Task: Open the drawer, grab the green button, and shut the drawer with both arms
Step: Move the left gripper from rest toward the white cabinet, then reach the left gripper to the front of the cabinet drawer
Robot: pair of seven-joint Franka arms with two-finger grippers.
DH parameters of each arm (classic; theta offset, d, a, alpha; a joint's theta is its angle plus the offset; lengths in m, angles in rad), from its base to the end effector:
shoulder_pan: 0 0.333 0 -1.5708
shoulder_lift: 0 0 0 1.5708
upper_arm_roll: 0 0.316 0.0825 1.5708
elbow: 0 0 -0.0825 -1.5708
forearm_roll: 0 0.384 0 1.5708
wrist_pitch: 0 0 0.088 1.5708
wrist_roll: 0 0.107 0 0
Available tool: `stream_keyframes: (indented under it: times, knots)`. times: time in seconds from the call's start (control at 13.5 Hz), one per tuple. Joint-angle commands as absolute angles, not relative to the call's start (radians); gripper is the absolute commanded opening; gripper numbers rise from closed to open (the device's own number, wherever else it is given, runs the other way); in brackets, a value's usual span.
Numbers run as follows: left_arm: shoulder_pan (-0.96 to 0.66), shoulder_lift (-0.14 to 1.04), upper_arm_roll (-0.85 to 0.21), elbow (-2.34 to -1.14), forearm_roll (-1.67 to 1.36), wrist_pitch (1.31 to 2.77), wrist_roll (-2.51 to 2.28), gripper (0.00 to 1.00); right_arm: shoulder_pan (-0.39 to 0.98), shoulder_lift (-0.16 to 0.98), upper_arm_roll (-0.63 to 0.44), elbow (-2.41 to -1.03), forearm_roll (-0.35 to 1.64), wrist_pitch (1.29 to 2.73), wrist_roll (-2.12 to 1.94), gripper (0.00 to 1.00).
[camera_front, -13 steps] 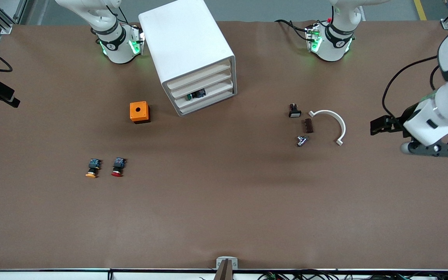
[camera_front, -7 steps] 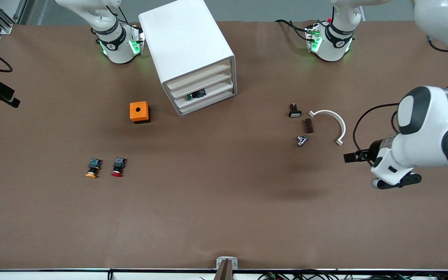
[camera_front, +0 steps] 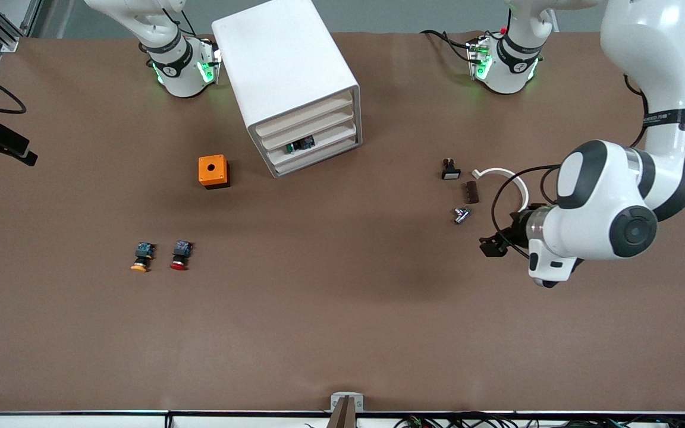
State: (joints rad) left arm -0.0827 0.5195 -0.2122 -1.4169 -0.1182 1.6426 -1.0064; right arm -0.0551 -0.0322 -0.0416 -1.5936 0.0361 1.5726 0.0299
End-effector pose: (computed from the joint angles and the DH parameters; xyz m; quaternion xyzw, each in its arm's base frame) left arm 0.6441 -0.1831 0.3863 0.9156 0.3600 -0.1790 0.0036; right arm 0.5425 -0.0491 0.6316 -0.9978 0.0632 -0.0062 0.0185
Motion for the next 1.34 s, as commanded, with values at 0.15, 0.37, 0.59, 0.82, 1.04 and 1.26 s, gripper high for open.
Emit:
stream_keyframes:
  times: [0.15, 0.37, 0.59, 0.82, 1.04, 1.26]
  knots:
    - [-0.101, 0.525, -0.21, -1.407, -0.155, 1.527, -1.163, 1.0, -0.074, -0.014, -0.031, -1.623, 0.104, 1.578, 0.087, 1.0]
    - [-0.104, 0.552, -0.21, -1.408, -0.16, 1.49, -1.228, 0.99, -0.075, 0.006, -0.031, -1.628, 0.11, 1.578, 0.097, 1.0]
    - [-0.133, 0.623, -0.21, -1.402, -0.25, 1.474, -1.363, 0.99, -0.077, 0.028, -0.031, -1.629, 0.112, 1.572, 0.129, 1.0]
    - [-0.172, 0.679, -0.21, -1.397, -0.374, 1.482, -1.55, 0.99, -0.075, 0.044, -0.031, -1.647, 0.143, 1.578, 0.191, 1.0]
    - [-0.248, 0.696, -0.209, -1.396, -0.454, 1.503, -1.769, 0.99, -0.075, 0.066, -0.031, -1.66, 0.196, 1.575, 0.259, 1.0]
    - [-0.311, 0.748, -0.209, -1.397, -0.546, 1.516, -1.94, 0.99, -0.069, 0.087, -0.031, -1.666, 0.21, 1.574, 0.291, 1.0]
